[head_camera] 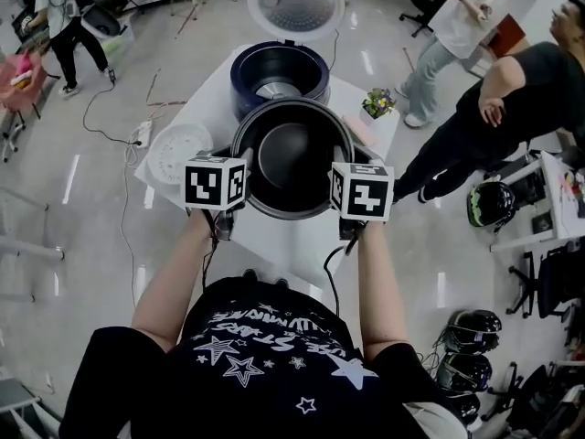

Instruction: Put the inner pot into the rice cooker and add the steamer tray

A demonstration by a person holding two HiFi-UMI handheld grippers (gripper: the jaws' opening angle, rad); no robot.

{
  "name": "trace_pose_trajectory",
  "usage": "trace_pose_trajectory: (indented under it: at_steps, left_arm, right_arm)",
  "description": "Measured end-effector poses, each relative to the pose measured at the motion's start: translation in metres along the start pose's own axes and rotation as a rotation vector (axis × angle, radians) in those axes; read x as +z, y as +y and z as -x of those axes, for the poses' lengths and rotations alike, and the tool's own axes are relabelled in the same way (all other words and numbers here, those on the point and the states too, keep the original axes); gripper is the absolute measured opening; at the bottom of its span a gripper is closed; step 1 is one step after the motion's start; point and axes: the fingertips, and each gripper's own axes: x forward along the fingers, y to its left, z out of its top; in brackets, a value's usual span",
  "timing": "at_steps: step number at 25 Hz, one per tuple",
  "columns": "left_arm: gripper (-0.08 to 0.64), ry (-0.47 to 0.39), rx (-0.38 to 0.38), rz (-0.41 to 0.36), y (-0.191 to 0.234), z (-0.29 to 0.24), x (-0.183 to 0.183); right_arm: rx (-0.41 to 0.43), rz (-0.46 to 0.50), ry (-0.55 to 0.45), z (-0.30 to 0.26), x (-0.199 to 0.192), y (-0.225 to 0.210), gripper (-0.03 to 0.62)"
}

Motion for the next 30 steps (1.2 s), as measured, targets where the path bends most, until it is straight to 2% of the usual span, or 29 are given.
trace_pose_trajectory:
  at_steps: [9,15,23,30]
  left_arm:
    - [0.083,-0.107,0.045,-0.032,0.016,0.029,0.064]
    - [0.083,-0.118,0.033,-0.072,0.044,0.018,0.11]
    - [0.083,-0.102,-0.068,-0.12,0.082,-0.025,0.175]
    - [0.084,-0.06,-0.19,-0.13,0.102,-0.059,0.216]
  right_arm:
    - [0.087,0.049,-0.125,0.002,0.077,0.014,0.078]
    - [0.057,0.043,-0.16,-0.017,0.123,0.019,0.078]
    - [-0.021,0.006,-0.153,-0.06,0.177,0.016,0.08]
    - [-0.036,-0.087,-0.152,-0.091,0.21,0.01,0.083]
